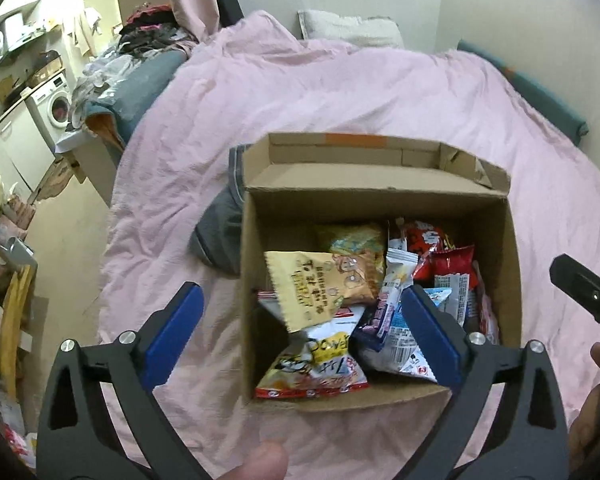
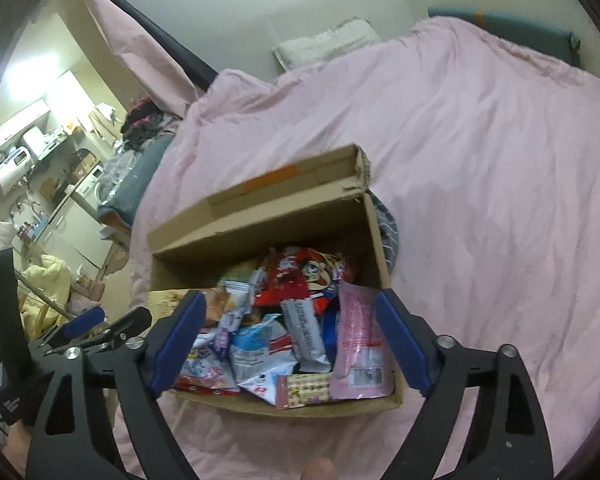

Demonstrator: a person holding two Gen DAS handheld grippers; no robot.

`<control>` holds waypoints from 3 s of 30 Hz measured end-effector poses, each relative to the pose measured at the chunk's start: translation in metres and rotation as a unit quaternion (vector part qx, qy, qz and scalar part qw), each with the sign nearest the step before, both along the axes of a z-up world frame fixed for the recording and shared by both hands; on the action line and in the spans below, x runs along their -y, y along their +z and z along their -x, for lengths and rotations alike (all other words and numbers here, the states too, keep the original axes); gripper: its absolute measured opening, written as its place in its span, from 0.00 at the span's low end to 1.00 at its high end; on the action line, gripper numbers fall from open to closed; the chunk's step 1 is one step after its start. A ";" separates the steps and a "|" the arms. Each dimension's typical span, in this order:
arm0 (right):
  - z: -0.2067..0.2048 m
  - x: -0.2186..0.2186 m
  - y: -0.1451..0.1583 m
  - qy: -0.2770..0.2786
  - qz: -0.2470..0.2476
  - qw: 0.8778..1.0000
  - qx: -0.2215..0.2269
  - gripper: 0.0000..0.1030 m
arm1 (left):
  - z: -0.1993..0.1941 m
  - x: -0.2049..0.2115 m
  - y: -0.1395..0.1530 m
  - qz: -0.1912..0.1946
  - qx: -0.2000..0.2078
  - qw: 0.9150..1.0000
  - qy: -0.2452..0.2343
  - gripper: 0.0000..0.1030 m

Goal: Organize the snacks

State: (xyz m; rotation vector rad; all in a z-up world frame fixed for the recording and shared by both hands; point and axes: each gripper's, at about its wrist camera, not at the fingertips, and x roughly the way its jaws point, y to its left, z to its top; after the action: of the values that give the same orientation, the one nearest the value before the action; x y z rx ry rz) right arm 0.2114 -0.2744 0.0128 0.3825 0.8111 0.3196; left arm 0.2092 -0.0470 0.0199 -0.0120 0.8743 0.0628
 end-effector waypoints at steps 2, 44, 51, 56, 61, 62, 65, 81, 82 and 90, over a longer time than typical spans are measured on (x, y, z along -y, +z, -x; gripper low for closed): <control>0.008 -0.005 0.006 0.001 0.005 1.000 0.009 1.00 | 0.009 -0.007 0.005 0.006 0.008 1.000 -0.001 1.00; 0.119 -0.075 -0.011 0.001 0.145 0.987 0.067 1.00 | 0.138 -0.064 -0.024 0.027 0.022 0.999 0.014 1.00; 0.118 -0.072 -0.010 -0.008 0.139 0.988 0.063 1.00 | 0.140 -0.066 -0.021 0.023 0.037 0.999 0.014 1.00; 0.119 -0.070 -0.010 -0.008 0.140 0.988 0.061 1.00 | 0.140 -0.065 -0.020 0.028 0.039 0.999 0.013 1.00; 0.119 -0.070 -0.010 -0.008 0.142 0.988 0.061 1.00 | 0.140 -0.065 -0.020 0.027 0.038 0.999 0.014 1.00; 0.120 -0.070 -0.010 -0.008 0.142 0.988 0.061 1.00 | 0.140 -0.065 -0.020 0.028 0.038 0.999 0.014 1.00; 0.120 -0.071 -0.010 -0.007 0.144 0.988 0.062 1.00 | 0.140 -0.064 -0.019 0.029 0.039 0.999 0.014 1.00; 0.123 -0.072 -0.009 -0.005 0.152 0.986 0.067 1.00 | 0.141 -0.064 -0.018 0.031 0.038 0.999 0.015 1.00; 0.124 -0.072 -0.009 -0.005 0.153 0.986 0.067 1.00 | 0.141 -0.064 -0.018 0.031 0.038 0.999 0.015 1.00; 0.125 -0.073 -0.007 -0.004 0.157 0.985 0.069 1.00 | 0.141 -0.065 -0.018 0.032 0.038 0.999 0.015 1.00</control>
State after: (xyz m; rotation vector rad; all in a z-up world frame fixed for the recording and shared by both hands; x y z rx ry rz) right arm 0.0865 -0.2017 0.0057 0.0675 0.7093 0.2033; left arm 0.0685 0.0178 0.0024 -0.0870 0.7999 0.0620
